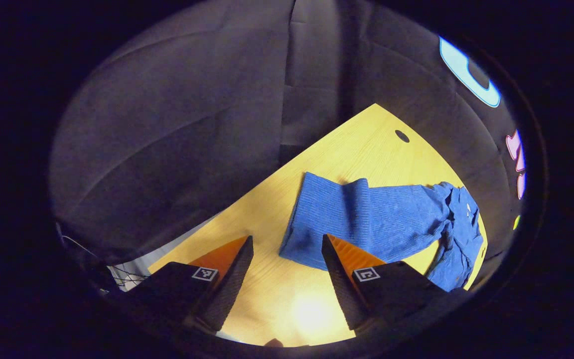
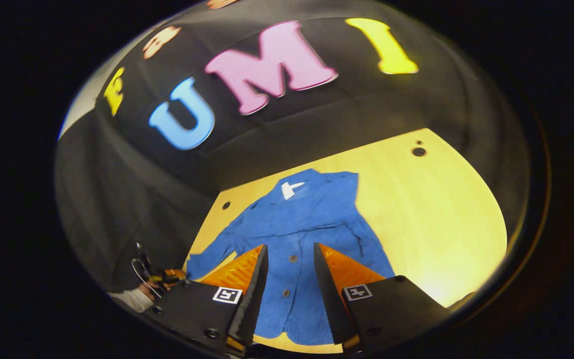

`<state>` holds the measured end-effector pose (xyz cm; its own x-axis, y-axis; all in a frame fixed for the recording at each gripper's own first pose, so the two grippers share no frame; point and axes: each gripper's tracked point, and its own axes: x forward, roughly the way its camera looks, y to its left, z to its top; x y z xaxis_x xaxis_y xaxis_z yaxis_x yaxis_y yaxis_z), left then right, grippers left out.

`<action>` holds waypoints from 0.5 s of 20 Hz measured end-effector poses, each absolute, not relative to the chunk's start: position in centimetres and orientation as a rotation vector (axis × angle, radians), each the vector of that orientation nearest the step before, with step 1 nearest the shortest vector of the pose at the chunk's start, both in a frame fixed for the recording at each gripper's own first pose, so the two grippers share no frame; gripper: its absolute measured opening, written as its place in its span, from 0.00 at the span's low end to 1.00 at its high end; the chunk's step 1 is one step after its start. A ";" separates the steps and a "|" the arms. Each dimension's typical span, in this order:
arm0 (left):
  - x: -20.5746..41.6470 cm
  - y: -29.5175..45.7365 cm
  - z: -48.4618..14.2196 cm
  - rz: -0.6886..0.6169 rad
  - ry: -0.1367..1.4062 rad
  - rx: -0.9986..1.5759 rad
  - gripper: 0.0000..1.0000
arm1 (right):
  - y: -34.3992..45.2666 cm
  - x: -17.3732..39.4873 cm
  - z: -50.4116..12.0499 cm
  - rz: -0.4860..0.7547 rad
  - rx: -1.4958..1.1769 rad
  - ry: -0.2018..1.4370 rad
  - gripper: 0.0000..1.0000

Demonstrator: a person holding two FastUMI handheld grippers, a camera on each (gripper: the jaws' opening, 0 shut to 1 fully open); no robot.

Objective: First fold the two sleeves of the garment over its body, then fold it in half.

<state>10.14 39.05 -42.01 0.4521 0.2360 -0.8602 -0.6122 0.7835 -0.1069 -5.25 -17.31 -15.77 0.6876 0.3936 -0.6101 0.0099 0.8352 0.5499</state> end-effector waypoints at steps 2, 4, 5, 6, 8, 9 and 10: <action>9.9 39.4 -42.3 0.551 0.995 -0.365 0.82 | -19.2 -5.8 -15.7 0.173 0.554 0.777 0.60; 10.4 39.7 -43.0 0.528 1.003 -0.258 0.80 | -19.8 -6.5 -14.8 0.167 0.553 0.767 0.59; 10.7 39.2 -43.3 0.500 1.021 -0.193 0.81 | -19.8 -6.7 -14.8 0.171 0.548 0.768 0.59; 11.5 38.4 -43.3 0.433 1.014 -0.163 0.81 | -19.6 -6.5 -14.8 0.181 0.544 0.767 0.59; 11.7 37.1 -43.5 0.361 1.052 -0.090 0.29 | -19.1 -6.8 -14.9 0.196 0.539 0.785 0.60; 11.5 36.8 -43.6 0.348 1.076 -0.050 0.12 | -18.7 -7.0 -14.8 0.204 0.541 0.790 0.60; 12.3 36.6 -43.4 0.317 1.064 -0.032 0.05 | -18.3 -7.0 -14.7 0.214 0.543 0.795 0.60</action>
<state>12.34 36.64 -43.35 0.4441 0.2408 -0.8630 -0.2711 0.9542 0.1267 -7.02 -18.30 -14.71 0.6876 0.3794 -0.6190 0.0181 0.8433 0.5371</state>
